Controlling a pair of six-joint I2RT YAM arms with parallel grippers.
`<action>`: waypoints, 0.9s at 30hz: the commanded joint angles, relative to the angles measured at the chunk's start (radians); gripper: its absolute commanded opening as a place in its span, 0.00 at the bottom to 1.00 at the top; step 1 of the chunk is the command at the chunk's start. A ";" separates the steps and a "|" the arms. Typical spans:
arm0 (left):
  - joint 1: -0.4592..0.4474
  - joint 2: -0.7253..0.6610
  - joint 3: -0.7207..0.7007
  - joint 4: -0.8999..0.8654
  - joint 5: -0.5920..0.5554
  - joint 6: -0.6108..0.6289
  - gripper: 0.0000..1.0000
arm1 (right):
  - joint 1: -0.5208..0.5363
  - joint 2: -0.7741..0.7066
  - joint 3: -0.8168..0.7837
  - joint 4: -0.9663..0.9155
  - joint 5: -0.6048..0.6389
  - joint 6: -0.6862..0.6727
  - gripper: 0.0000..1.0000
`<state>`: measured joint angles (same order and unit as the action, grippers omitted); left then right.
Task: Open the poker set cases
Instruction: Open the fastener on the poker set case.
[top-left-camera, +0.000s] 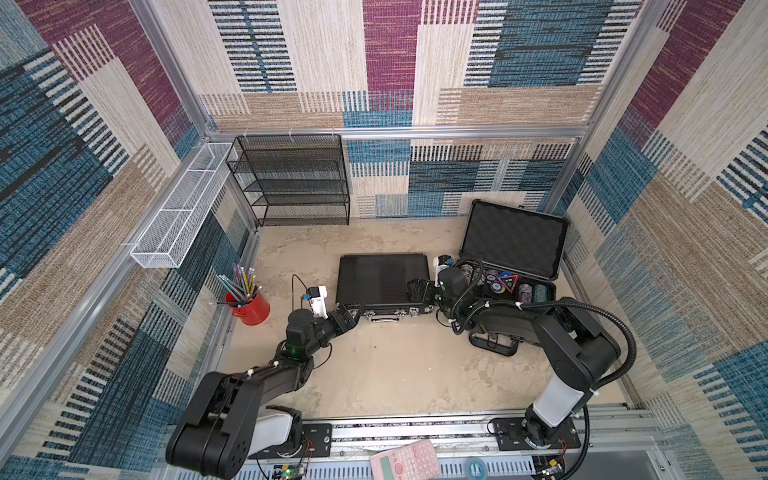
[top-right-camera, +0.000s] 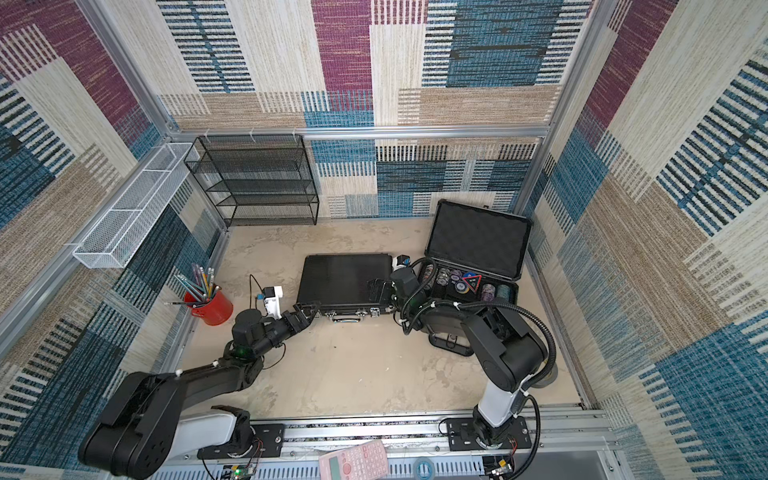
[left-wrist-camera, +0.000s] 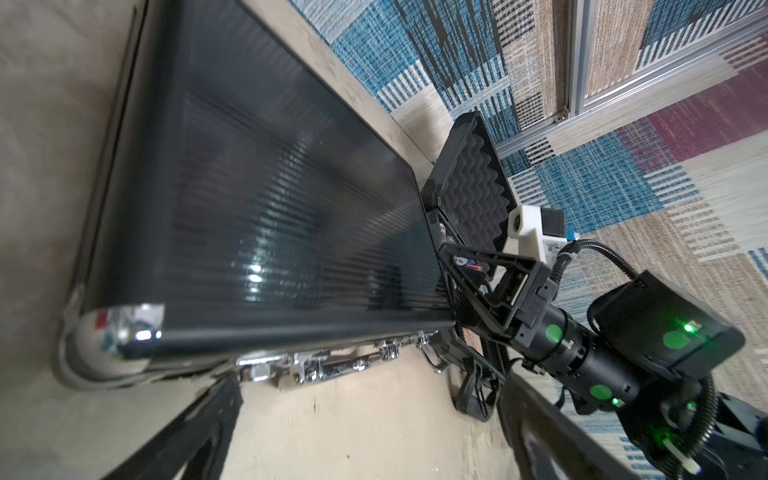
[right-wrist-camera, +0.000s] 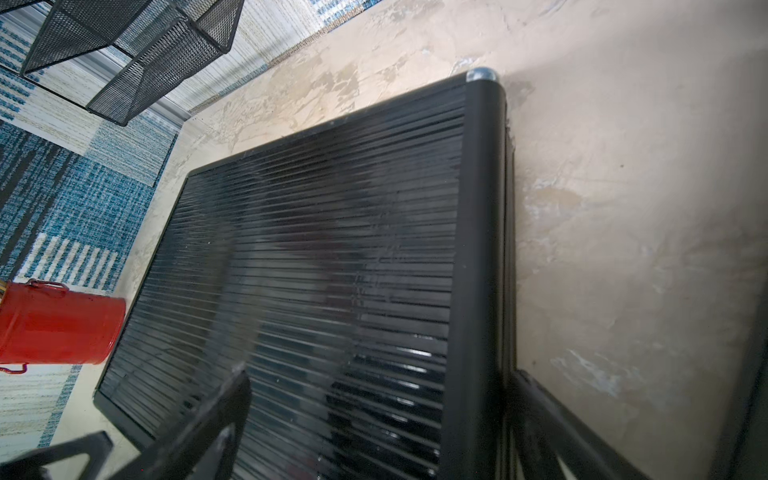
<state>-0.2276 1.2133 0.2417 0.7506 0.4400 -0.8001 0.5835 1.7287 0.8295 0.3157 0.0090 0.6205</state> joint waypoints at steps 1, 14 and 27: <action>0.001 -0.044 0.039 -0.312 -0.073 0.164 0.99 | 0.000 0.024 -0.002 -0.170 -0.015 0.014 0.97; 0.002 0.180 0.017 -0.080 0.013 0.110 0.99 | 0.000 0.029 0.000 -0.177 -0.012 0.011 0.97; 0.031 0.548 -0.035 0.525 0.114 -0.082 0.98 | 0.000 0.029 -0.001 -0.184 -0.010 0.009 0.97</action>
<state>-0.1974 1.6978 0.2237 1.1854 0.5266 -0.7929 0.5850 1.7443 0.8360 0.3229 -0.0093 0.6209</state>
